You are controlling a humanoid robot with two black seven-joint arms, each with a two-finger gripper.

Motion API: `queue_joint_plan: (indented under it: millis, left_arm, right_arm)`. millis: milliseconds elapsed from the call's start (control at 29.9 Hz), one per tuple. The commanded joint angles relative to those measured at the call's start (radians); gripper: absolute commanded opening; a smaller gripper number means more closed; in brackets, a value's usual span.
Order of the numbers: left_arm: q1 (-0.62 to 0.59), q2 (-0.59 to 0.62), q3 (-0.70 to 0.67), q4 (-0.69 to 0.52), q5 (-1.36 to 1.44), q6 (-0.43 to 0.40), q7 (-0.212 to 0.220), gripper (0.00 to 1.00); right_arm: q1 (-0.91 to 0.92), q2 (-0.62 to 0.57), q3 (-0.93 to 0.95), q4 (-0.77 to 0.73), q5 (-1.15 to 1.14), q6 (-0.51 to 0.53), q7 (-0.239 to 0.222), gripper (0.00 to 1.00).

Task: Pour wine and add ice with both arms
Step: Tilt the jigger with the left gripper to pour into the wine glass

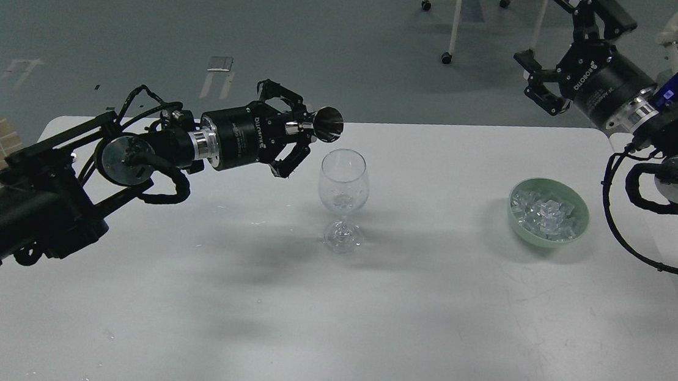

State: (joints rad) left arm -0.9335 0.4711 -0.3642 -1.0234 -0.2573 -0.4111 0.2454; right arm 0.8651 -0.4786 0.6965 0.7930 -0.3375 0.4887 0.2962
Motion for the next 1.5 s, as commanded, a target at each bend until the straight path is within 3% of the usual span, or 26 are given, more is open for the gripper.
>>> queue_joint_plan:
  millis: [0,1471]
  left_arm:
    - [-0.001,0.0,0.001,-0.001,0.039,-0.001,-0.014,0.03]
    - [-0.001,0.009,-0.076,-0.072,0.434,0.024,-0.031,0.03]
  right_arm:
    - [0.0,0.0,0.0,0.0,0.0,0.0,0.001,1.0]
    - [-0.003,0.0,0.0,0.0,0.0,0.0,0.001,1.0]
